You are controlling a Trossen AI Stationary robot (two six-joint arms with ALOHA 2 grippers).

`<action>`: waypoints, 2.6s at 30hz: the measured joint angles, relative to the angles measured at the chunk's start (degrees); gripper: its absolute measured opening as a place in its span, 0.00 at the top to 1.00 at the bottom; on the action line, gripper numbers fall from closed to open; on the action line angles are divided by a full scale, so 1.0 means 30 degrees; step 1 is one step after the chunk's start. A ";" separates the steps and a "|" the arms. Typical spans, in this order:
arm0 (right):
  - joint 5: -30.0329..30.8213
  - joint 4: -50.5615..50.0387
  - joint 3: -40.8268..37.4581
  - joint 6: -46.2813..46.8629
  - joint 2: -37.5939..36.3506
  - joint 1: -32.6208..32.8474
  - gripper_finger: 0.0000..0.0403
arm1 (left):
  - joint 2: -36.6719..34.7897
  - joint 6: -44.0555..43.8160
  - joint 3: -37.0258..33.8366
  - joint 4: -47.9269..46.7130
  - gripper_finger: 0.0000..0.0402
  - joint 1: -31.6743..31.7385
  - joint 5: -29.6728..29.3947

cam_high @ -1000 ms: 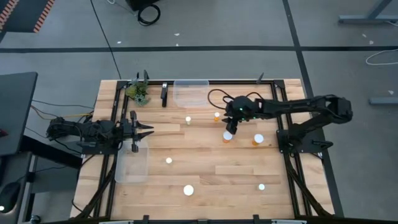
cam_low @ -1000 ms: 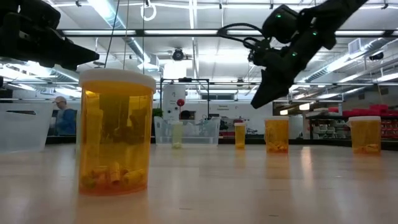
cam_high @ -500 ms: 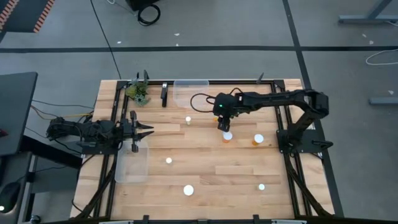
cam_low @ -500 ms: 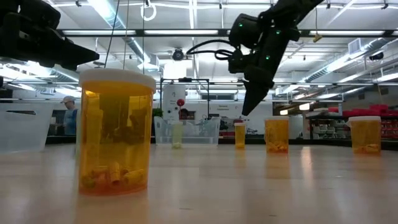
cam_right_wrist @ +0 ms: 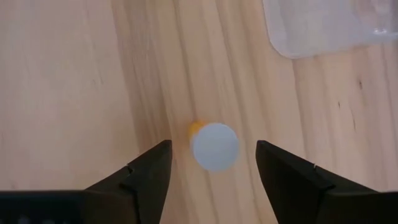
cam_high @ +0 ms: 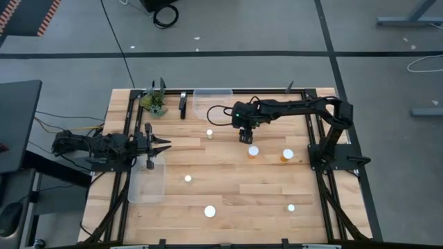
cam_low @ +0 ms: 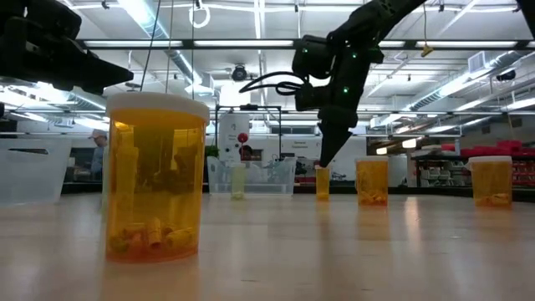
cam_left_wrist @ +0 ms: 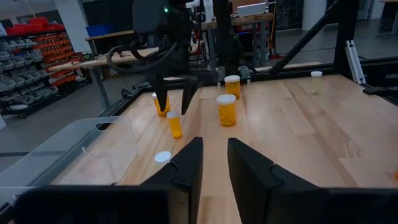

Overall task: Pick and place medicine bottles into bin by pill shape (circle, oval)
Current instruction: Put the small orange pill bottle into the top transparent bin

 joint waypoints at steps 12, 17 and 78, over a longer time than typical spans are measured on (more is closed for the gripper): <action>-0.0422 0.0387 -0.0023 0.0051 0.0657 -0.0029 0.41 | 0.0007 0.0001 -0.0002 0.0000 0.78 -0.0003 -0.0005; -0.0425 0.1047 -0.0036 -0.0089 0.1249 -0.0022 0.41 | 0.0000 0.0001 -0.0007 0.0015 0.79 0.0004 -0.0007; 0.0143 -0.2571 0.9941 -0.1373 0.1513 -0.0062 0.68 | 0.0007 -0.0002 0.0000 0.0000 0.79 0.0004 -0.0002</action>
